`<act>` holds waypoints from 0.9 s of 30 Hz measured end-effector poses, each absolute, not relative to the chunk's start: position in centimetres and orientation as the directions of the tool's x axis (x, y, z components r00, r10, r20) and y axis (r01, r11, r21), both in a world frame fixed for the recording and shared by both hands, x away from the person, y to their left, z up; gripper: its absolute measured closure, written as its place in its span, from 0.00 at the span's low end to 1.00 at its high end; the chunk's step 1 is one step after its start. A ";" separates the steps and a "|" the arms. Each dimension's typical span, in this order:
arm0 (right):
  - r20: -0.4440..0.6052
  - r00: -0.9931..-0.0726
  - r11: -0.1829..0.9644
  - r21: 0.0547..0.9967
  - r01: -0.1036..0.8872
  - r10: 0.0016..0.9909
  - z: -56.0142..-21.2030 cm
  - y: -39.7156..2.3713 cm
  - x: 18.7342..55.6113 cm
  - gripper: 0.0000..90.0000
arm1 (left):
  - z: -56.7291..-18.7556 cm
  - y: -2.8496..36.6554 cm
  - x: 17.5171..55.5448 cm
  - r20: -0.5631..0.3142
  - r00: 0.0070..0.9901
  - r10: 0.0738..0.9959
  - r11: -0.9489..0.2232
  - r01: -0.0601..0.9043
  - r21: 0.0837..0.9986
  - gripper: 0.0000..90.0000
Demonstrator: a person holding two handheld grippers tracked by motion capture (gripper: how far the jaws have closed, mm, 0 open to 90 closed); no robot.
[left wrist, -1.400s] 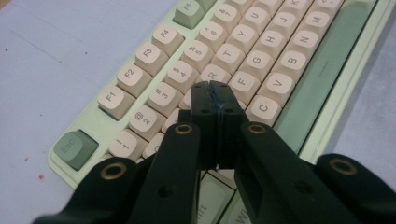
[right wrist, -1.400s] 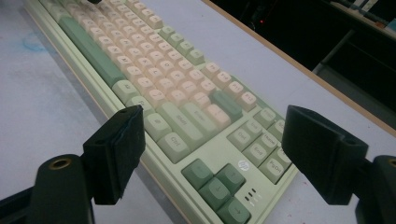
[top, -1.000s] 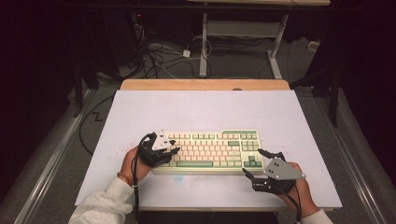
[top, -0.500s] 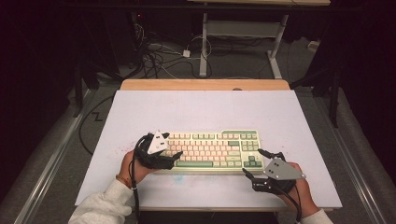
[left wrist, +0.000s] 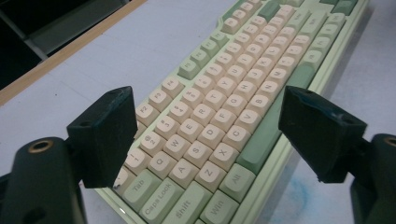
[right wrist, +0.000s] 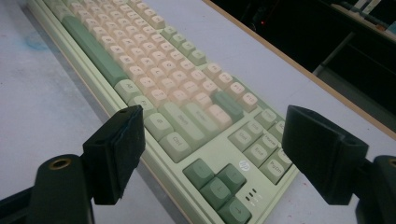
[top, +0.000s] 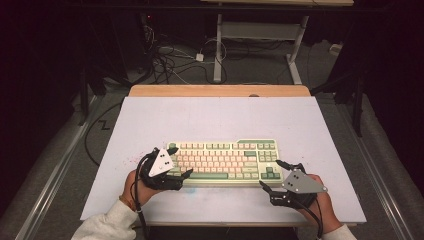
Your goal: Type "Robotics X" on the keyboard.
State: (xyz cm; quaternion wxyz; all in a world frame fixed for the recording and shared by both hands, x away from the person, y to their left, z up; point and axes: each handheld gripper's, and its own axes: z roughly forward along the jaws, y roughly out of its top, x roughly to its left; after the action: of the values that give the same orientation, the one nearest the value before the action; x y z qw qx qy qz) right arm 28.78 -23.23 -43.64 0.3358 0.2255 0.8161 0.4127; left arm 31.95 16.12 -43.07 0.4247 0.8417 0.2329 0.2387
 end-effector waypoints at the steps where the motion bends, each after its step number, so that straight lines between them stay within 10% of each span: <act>1: -0.361 -0.673 0.557 0.825 0.092 0.645 -43.6 -23.2 28.8 0.25 | -43.1 16.1 31.8 0.199 0.781 0.593 -0.527 0.189 0.828 0.24; 27: -0.362 -0.676 0.560 0.823 0.091 0.642 -43.7 -23.1 28.7 0.25 | -43.2 15.2 30.5 0.163 0.868 0.469 -0.572 0.158 0.805 0.93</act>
State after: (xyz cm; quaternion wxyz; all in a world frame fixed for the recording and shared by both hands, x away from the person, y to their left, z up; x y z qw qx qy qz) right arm 28.72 -23.14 -43.67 0.3341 0.2241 0.8177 0.4118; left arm 30.50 15.18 -43.20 0.4259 0.8676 0.1806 0.1823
